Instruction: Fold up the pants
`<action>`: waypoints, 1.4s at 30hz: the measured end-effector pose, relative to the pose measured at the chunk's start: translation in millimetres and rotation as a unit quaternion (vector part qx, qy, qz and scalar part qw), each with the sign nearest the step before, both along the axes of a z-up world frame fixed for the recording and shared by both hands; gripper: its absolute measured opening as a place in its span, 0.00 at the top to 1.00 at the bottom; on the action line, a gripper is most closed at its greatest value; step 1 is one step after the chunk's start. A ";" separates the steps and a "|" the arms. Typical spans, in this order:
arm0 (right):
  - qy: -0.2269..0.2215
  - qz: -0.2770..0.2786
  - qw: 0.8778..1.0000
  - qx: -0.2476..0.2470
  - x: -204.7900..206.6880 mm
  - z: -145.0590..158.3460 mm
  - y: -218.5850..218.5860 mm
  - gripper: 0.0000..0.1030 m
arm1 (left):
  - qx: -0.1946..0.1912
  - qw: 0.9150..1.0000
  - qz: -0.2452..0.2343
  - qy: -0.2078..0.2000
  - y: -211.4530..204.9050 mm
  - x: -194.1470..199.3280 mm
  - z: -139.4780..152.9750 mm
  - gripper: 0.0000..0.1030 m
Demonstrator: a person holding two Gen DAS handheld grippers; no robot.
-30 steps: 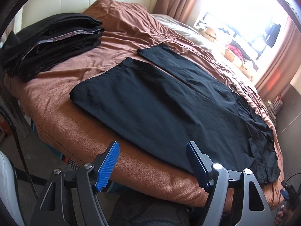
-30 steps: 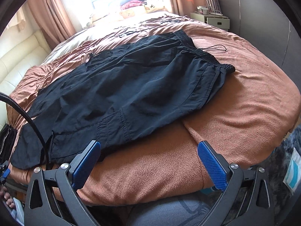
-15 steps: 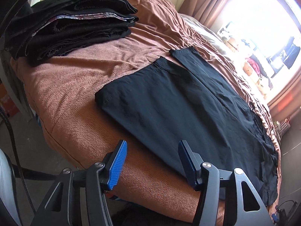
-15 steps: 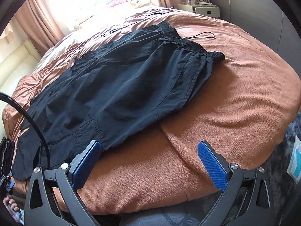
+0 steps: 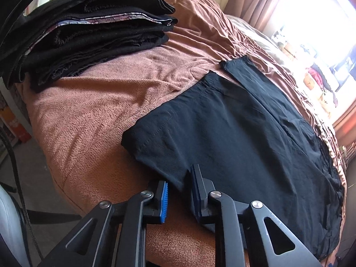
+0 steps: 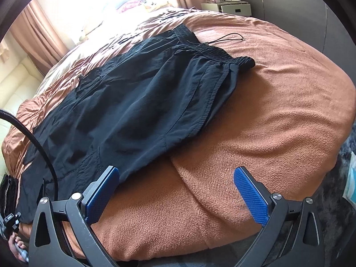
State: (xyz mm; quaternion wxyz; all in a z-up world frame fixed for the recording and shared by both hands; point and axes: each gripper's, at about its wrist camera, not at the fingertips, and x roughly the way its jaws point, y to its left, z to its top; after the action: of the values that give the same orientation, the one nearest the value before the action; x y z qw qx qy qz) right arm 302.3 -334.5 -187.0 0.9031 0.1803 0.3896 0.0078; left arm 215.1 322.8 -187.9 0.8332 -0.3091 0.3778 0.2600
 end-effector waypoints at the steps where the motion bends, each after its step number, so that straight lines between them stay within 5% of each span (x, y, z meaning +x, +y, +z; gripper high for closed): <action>1: -0.005 0.002 1.000 0.008 2.1 -0.9 -4.4 0.00 | -0.001 1.000 0.000 0.000 0.5 0.2 0.0 0.87; 6: -0.007 0.002 0.999 0.045 26.4 -6.6 -24.9 0.27 | 0.001 1.000 0.002 -0.002 2.6 1.3 3.3 0.92; 17: -0.008 -0.003 0.997 0.070 70.2 -16.4 -45.4 0.64 | 0.013 1.000 0.005 -0.004 4.1 7.9 13.3 0.94; 22: -0.012 -0.023 0.996 0.082 76.2 -14.2 -59.9 0.93 | 0.024 1.000 -0.002 -0.015 4.8 14.8 28.3 0.94; 42: -0.095 -0.021 0.992 0.075 51.5 47.4 -73.6 1.00 | 0.064 0.995 -0.029 -0.076 9.9 55.8 105.4 0.96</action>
State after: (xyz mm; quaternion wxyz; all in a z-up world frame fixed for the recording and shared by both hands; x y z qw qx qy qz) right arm 353.8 -408.1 -139.5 0.9201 0.2539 0.2963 0.0347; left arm 270.9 332.7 -82.5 0.8851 -0.2624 0.3044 0.2347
